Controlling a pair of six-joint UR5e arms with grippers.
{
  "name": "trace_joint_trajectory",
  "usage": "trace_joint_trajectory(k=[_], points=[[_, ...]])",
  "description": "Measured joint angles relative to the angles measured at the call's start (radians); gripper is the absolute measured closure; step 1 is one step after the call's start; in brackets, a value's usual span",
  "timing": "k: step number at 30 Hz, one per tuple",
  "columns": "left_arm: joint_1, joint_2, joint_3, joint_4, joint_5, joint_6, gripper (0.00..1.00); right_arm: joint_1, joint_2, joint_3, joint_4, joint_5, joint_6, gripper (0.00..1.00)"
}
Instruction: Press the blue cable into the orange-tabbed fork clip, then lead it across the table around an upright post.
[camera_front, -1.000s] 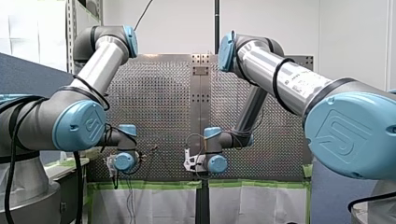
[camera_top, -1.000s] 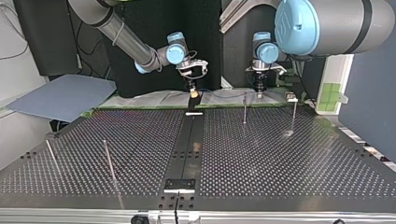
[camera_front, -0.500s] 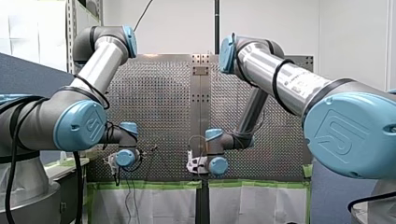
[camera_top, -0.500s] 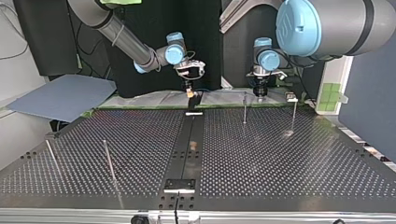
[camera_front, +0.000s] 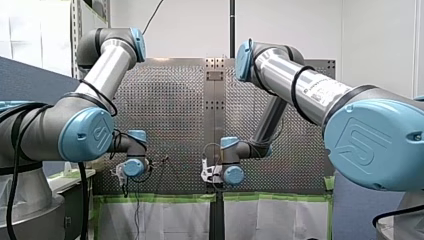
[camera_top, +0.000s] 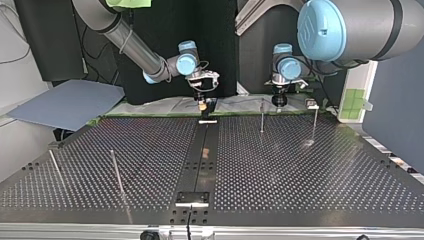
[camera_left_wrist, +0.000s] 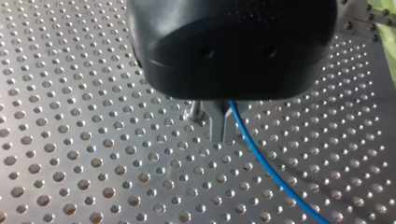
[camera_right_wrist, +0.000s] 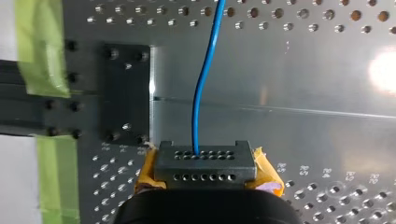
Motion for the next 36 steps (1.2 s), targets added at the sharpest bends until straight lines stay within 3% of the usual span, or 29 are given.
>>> trace_joint_trajectory(k=[8,25,26,27,28,29,30,32,36], points=[[0.003,0.0,0.031,-0.032,0.002,-0.001,1.0,-0.006,0.0,-0.046,0.02,-0.001,0.005,1.0],[0.018,0.0,0.051,-0.046,0.004,-0.004,1.0,-0.045,0.0,-0.114,0.059,-0.002,0.005,1.0],[0.019,0.0,0.051,-0.044,0.004,-0.002,0.86,-0.046,0.0,-0.115,0.06,-0.002,0.005,1.0],[0.019,0.0,0.051,-0.041,0.003,0.0,0.86,-0.047,0.0,-0.115,0.06,-0.002,0.005,1.0],[0.019,0.0,0.051,-0.035,-0.001,0.006,0.69,-0.048,0.0,-0.115,0.06,-0.002,0.005,1.0],[0.019,0.0,0.051,-0.031,-0.005,0.011,0.6,-0.048,0.0,-0.115,0.06,-0.003,0.005,1.0],[0.019,0.0,0.051,-0.028,-0.01,0.017,0.6,-0.049,0.0,-0.115,0.061,-0.004,0.004,1.0],[0.017,0.0,0.051,-0.028,-0.026,0.034,0.5,-0.049,0.0,-0.115,0.062,-0.004,0.003,1.0],[0.014,0.0,0.051,-0.032,-0.054,0.067,0.5,-0.049,0.0,-0.116,0.069,-0.005,0.002,1.0]])
